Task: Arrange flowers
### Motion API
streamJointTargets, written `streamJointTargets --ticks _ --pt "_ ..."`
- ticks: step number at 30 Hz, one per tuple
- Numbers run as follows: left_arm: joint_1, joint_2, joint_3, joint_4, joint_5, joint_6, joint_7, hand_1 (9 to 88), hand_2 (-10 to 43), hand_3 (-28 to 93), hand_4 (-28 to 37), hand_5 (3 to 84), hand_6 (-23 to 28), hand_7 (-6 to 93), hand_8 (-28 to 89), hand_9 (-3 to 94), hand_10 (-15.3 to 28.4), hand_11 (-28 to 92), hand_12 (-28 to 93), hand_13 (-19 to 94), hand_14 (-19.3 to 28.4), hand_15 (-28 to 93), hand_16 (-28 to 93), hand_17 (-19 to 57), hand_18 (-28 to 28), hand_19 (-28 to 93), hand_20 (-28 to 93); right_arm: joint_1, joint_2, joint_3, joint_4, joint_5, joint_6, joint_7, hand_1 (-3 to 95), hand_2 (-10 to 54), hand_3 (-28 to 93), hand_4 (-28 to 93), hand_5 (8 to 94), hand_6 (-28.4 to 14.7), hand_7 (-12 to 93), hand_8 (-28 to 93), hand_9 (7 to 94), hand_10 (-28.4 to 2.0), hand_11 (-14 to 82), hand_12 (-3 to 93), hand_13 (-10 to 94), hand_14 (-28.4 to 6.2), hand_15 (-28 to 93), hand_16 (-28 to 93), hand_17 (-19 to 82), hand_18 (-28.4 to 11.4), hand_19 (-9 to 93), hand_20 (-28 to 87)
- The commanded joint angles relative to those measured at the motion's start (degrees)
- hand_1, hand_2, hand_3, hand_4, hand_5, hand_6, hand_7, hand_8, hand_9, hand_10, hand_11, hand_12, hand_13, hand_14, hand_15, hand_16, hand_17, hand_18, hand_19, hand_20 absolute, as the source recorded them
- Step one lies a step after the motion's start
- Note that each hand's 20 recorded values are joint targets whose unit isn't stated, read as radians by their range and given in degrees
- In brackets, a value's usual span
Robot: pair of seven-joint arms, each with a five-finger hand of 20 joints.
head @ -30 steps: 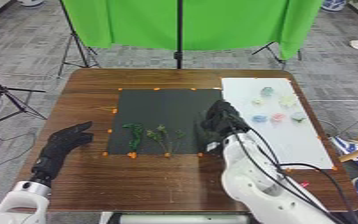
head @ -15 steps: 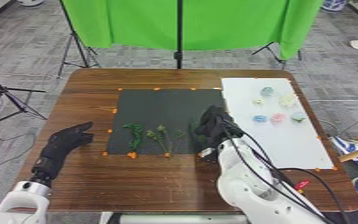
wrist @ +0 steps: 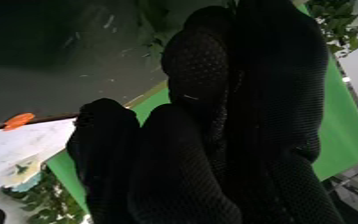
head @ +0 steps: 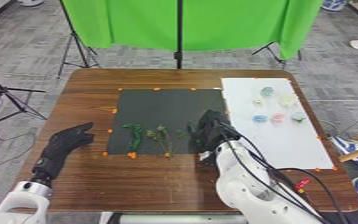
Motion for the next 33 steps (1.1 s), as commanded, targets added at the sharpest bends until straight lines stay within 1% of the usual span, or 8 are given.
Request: streamJointTargets --ticks 1,19,24,28,29,30,31,33 --pt "0.53 -0.33 0.21 0.07 0.37 -0.67 -0.63 22.0 3.8 66 -24.4 45.3 3.7 8.2 -5 46.2 15.1 19 13 35 19.5 22 2 2.1 18.3 21 20 0.35 -0.91 -0.37 1.16 -0.37 1.29 -0.1 84.3 -9.5 -28 58 79.5 -3.4 34 20 90.0 -11.1 47.0 29.5 94 1.9 71 28 69 -13.3 93 47" --pt "0.49 -0.14 0.24 0.06 0.4 -1.29 -1.29 22.2 3.8 66 -24.0 45.3 3.8 8.2 -5 46.2 15.3 19 13 35 19.5 22 2 2.1 18.3 21 20 0.52 -2.87 0.62 1.84 3.46 3.26 1.04 84.6 -8.9 -26 57 80.1 -3.8 34 20 91.0 -11.2 46.6 28.8 94 2.5 72 26 70 -12.7 93 45" --pt "0.67 -0.16 0.06 -0.05 0.44 -1.25 -1.31 22.2 3.8 66 -24.0 45.2 3.9 8.2 -5 46.2 15.1 19 13 35 19.5 22 2 2.1 18.3 21 20 -0.12 -2.9 1.41 0.64 4.41 3.52 0.54 77.1 -9.4 -16 51 80.1 -3.9 34 20 91.2 -11.4 46.1 28.7 94 2.5 71 26 70 -12.5 93 44" --pt "0.46 -0.25 0.21 0.04 0.5 -1.07 -1.02 22.3 3.9 66 -24.0 45.2 3.9 8.1 -5 46.2 15.1 19 13 35 19.5 22 2 2.1 18.3 21 20 -0.05 -3.05 1.61 0.22 6.16 4.0 0.05 75.0 -9.5 -15 49 80.2 -4.2 33 20 91.3 -11.6 45.5 28.7 94 2.5 71 26 70 -12.4 93 44" --pt "0.39 -0.29 0.26 0.05 0.54 -1.07 -0.91 22.3 3.9 66 -24.0 45.2 3.9 8.1 -5 46.2 15.2 19 13 35 19.5 22 2 2.1 18.3 21 20 -0.3 -2.93 1.86 -0.13 6.56 4.09 -0.33 68.1 -9.5 3 38 79.8 -4.0 34 21 91.4 -11.5 46.5 28.9 94 2.7 71 26 70 -11.5 93 44" --pt "0.28 -0.28 0.31 0.11 0.56 -1.14 -0.88 22.3 3.9 66 -23.9 45.2 3.9 8.1 -5 46.2 15.2 19 13 35 19.5 22 2 2.1 18.3 21 20 -0.55 -2.83 2.01 -0.38 6.05 4.3 -0.51 54.8 -9.5 39 10 80.1 -4.1 33 20 91.4 -11.5 45.6 28.8 94 2.5 71 26 70 -12.2 93 44" --pt "0.16 -0.29 0.35 0.17 0.62 -1.2 -0.84 22.3 3.9 66 -24.0 45.2 3.9 8.1 -5 46.2 15.1 19 13 35 19.5 22 2 2.1 18.3 21 20 -0.72 -2.62 1.99 -0.54 5.06 4.94 -0.64 47.2 -9.5 54 -1 80.3 -4.2 32 18 91.4 -11.6 45.2 28.9 94 2.3 71 26 70 -12.5 93 44" --pt "0.18 -0.33 0.3 0.16 0.67 -1.17 -0.79 22.3 3.8 66 -24.0 45.2 3.8 8.1 -5 46.2 15.1 19 13 35 19.5 22 2 2.1 18.3 21 20 -1.07 -1.93 2.03 -0.79 1.17 4.96 -0.63 38.4 -7.0 64 -7 80.6 -4.2 34 2 91.5 -11.8 44.3 29.0 94 1.9 71 26 70 -12.8 93 44"
